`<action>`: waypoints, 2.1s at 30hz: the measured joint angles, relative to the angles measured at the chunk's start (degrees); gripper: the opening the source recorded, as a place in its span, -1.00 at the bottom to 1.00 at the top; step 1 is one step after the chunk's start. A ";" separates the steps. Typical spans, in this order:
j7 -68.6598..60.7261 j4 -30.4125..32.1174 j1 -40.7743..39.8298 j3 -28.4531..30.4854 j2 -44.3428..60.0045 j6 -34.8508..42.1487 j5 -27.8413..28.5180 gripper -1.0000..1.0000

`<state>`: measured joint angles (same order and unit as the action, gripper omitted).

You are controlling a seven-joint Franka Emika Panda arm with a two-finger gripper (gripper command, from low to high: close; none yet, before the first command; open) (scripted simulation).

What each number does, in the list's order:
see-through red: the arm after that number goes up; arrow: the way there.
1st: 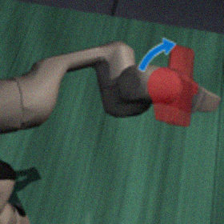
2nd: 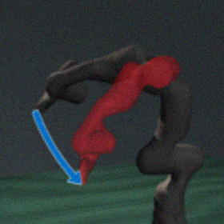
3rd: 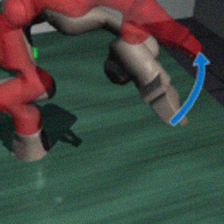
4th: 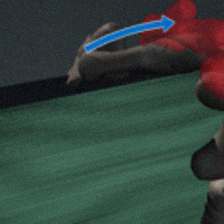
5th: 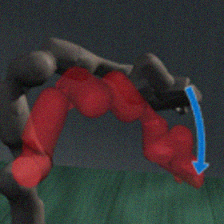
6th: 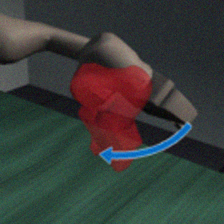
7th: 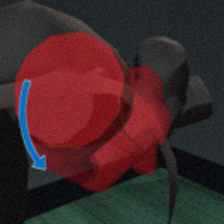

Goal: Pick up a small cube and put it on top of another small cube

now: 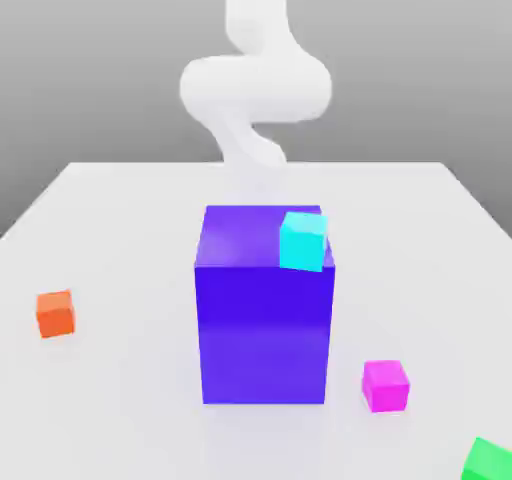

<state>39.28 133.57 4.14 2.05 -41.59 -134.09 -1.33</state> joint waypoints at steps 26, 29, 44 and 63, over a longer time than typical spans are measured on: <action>-63.39 18.63 29.79 6.36 43.63 -23.98 -7.52 0.00; -66.34 20.53 30.46 6.54 47.93 -27.07 -3.32 0.00; -70.61 18.46 26.49 1.38 61.82 -37.95 -6.88 -1.00; -56.54 1.88 31.01 6.17 55.87 -15.51 -1.95 -1.00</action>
<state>-17.26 135.46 35.15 8.22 14.27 -149.60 -3.29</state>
